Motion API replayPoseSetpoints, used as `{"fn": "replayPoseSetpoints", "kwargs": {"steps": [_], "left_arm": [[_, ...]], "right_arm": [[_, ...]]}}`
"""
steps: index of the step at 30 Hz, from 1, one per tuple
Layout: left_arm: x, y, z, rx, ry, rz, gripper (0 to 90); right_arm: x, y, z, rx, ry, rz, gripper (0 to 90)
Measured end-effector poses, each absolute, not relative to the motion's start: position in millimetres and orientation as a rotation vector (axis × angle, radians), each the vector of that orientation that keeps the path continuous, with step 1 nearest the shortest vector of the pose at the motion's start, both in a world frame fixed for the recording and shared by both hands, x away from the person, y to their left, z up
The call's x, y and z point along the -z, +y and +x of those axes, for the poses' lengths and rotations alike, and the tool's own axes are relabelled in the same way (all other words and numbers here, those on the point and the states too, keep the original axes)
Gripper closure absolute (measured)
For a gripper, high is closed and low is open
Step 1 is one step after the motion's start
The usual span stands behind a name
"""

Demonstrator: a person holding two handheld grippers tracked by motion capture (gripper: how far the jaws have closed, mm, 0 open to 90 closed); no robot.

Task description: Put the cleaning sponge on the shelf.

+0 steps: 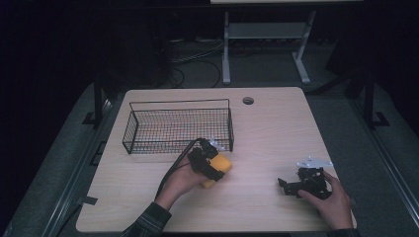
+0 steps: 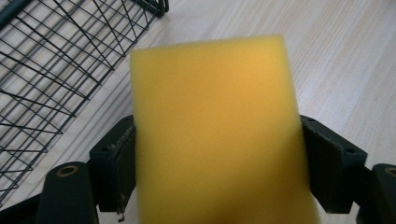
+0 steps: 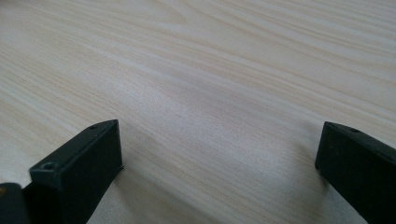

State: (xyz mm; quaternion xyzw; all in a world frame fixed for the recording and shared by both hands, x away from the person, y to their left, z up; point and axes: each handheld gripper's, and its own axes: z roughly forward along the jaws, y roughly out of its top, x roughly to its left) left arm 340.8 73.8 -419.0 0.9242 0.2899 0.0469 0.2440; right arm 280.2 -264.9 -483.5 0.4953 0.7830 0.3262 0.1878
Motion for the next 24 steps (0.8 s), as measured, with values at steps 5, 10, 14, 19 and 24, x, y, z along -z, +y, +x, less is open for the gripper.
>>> {"fn": "replayPoseSetpoints", "kwargs": {"steps": [5,10,14,19,24], "left_arm": [[414,77,340,-0.121,0.783,2.529,22.2],[404,82,339,-0.114,0.777,2.526,22.3],[401,85,339,-0.115,0.778,2.523,22.4],[394,90,340,-0.108,0.781,2.510,22.5],[386,93,340,-0.108,0.775,2.501,22.5]], "right_arm": [[483,-265,280,-0.917,2.205,1.392,0.0],[483,-265,280,-0.918,2.206,1.391,0.0],[483,-265,280,-0.918,2.206,1.392,0.0],[483,-265,280,-0.919,2.206,1.391,0.0],[483,-265,280,-0.918,2.206,1.389,0.0]]}}
